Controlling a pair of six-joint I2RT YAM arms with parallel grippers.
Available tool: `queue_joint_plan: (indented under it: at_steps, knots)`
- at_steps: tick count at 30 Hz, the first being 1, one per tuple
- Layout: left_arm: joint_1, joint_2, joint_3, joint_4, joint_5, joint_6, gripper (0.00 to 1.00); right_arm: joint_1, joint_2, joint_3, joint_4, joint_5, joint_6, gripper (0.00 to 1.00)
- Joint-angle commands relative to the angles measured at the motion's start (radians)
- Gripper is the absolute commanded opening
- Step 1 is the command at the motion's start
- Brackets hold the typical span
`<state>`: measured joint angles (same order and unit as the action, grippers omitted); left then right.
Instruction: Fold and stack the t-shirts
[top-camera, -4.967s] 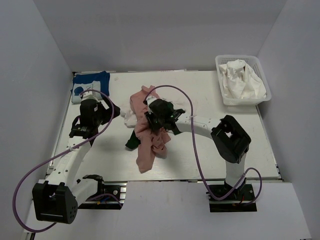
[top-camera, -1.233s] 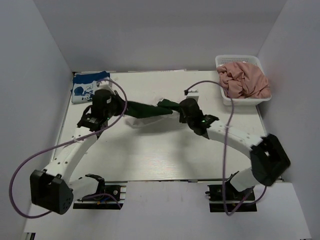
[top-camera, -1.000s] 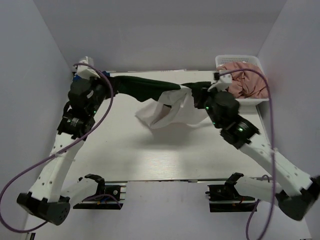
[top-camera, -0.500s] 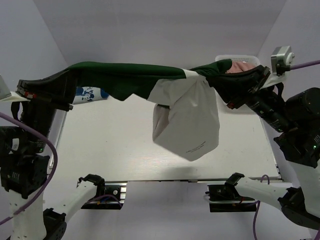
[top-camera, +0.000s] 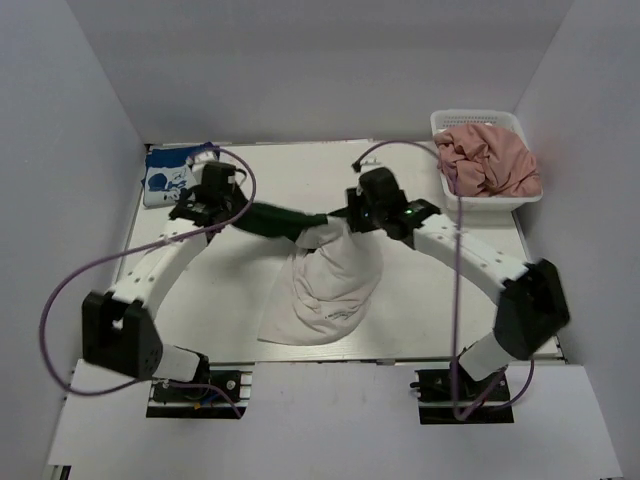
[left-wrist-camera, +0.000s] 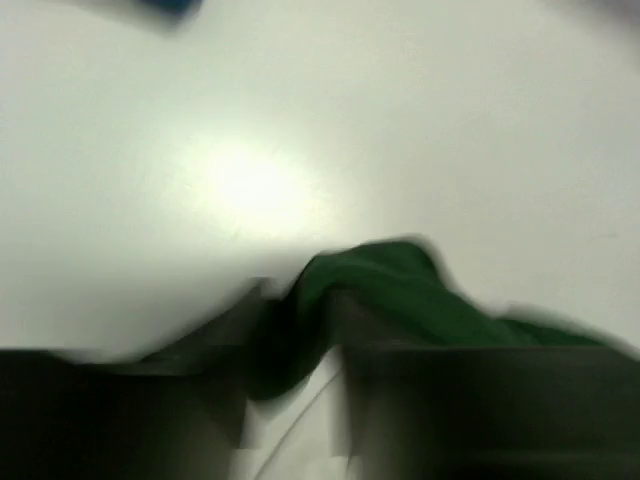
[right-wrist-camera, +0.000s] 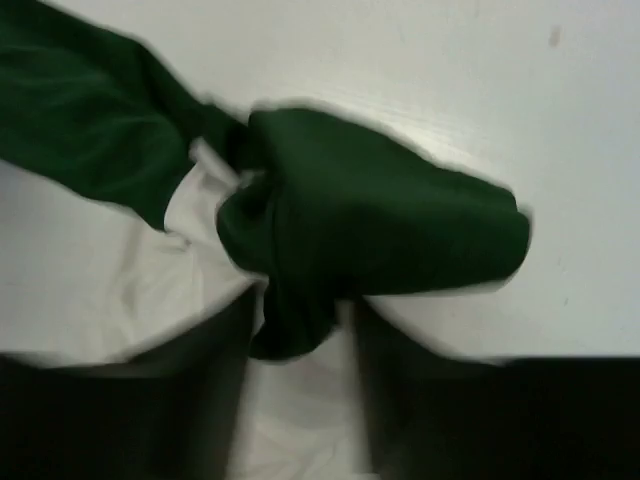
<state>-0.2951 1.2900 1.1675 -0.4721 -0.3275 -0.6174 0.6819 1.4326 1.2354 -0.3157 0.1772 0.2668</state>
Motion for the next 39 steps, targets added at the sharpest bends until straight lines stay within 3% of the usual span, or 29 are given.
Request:
queue_joint_plan:
  at_steps: [1, 2, 4, 9, 15, 23, 30, 33, 34, 36, 37, 39]
  knots:
    - [0.011, 0.106, 0.01, -0.1, -0.067, -0.065, 0.99, -0.028, 0.095, 0.036, -0.023, 0.008, 0.06, 0.61]
    - [0.011, 0.142, 0.035, -0.127, -0.067, -0.065, 1.0, -0.031, 0.138, 0.08, -0.075, 0.037, 0.071, 0.77]
    - [0.011, 0.207, 0.092, -0.189, -0.076, -0.079, 1.0, -0.028, 0.173, 0.136, -0.115, 0.106, 0.078, 0.9]
    - [0.011, 0.152, 0.028, -0.102, -0.041, -0.05, 1.0, -0.028, 0.105, 0.056, -0.074, 0.073, 0.086, 0.9]
    - [0.011, 0.117, -0.087, -0.022, 0.042, 0.013, 1.0, -0.03, -0.024, -0.174, -0.059, 0.082, 0.11, 0.9]
    - [0.011, 0.311, -0.083, -0.013, 0.126, 0.016, 1.0, -0.059, 0.041, -0.303, -0.017, 0.228, 0.193, 0.9]
    - [0.011, 0.492, -0.068, 0.02, 0.196, 0.016, 0.96, -0.082, 0.162, -0.316, 0.11, 0.16, 0.186, 0.84]
    - [0.011, 0.546, -0.068, 0.02, 0.247, 0.016, 0.66, -0.088, 0.21, -0.315, 0.135, 0.087, 0.213, 0.67]
    - [0.011, 0.546, -0.068, 0.03, 0.264, 0.016, 0.38, -0.088, 0.215, -0.315, 0.138, 0.085, 0.218, 0.42]
    - [0.011, 0.557, -0.068, 0.046, 0.277, 0.025, 0.0, -0.09, 0.223, -0.309, 0.13, 0.087, 0.232, 0.16]
    - [0.011, 0.557, -0.054, 0.032, 0.277, 0.025, 0.0, -0.093, 0.216, -0.304, 0.124, 0.103, 0.235, 0.0]
    - [0.011, 0.528, -0.039, 0.023, 0.286, 0.025, 0.0, -0.091, 0.178, -0.291, 0.093, 0.142, 0.226, 0.0]
